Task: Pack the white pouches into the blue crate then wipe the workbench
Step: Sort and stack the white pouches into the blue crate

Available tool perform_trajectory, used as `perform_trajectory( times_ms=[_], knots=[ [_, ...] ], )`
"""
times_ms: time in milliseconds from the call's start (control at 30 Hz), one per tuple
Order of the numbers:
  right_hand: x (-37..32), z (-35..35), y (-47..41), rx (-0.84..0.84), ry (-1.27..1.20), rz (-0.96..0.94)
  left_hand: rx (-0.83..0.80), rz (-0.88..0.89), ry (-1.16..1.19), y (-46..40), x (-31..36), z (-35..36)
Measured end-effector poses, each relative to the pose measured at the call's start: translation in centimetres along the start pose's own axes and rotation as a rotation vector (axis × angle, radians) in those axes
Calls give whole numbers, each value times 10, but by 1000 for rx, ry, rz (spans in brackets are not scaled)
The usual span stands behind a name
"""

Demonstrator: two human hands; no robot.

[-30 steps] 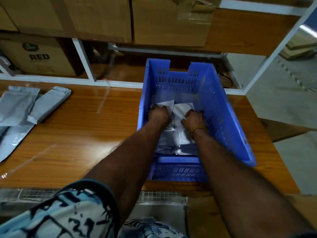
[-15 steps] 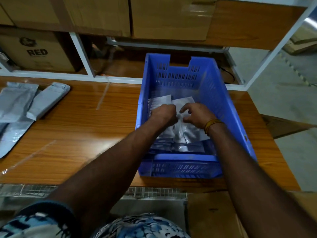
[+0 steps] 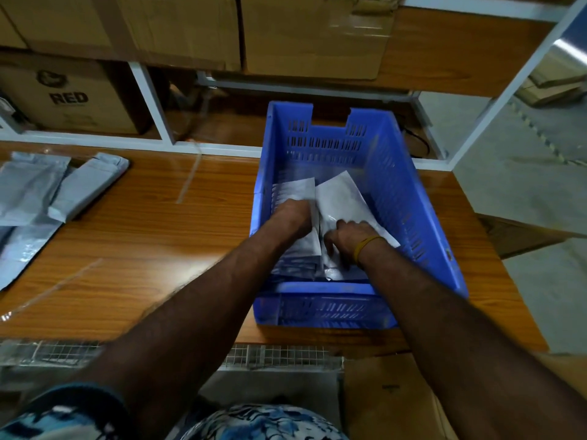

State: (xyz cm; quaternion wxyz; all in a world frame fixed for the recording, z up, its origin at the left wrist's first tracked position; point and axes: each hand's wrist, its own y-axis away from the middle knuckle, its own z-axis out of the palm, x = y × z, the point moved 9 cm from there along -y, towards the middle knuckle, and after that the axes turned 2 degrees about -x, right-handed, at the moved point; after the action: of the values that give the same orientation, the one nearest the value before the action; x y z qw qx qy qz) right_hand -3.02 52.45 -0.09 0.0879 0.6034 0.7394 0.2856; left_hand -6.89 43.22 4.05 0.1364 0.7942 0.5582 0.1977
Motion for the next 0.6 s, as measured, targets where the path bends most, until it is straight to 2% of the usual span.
perform_trajectory(
  times_ms=[167,300,400,600],
  knots=[
    [-1,0,4,-43,28,8,38,19,-43,5,-4,1],
    [2,-7,8,-17,-133,60,114,52,11,14,-6,-3],
    [14,-22,14,157,-328,118,236,130,124,22,-8,-13],
    [18,-54,52,579,-769,158,569,329,542,63,-25,-51]
  ],
)
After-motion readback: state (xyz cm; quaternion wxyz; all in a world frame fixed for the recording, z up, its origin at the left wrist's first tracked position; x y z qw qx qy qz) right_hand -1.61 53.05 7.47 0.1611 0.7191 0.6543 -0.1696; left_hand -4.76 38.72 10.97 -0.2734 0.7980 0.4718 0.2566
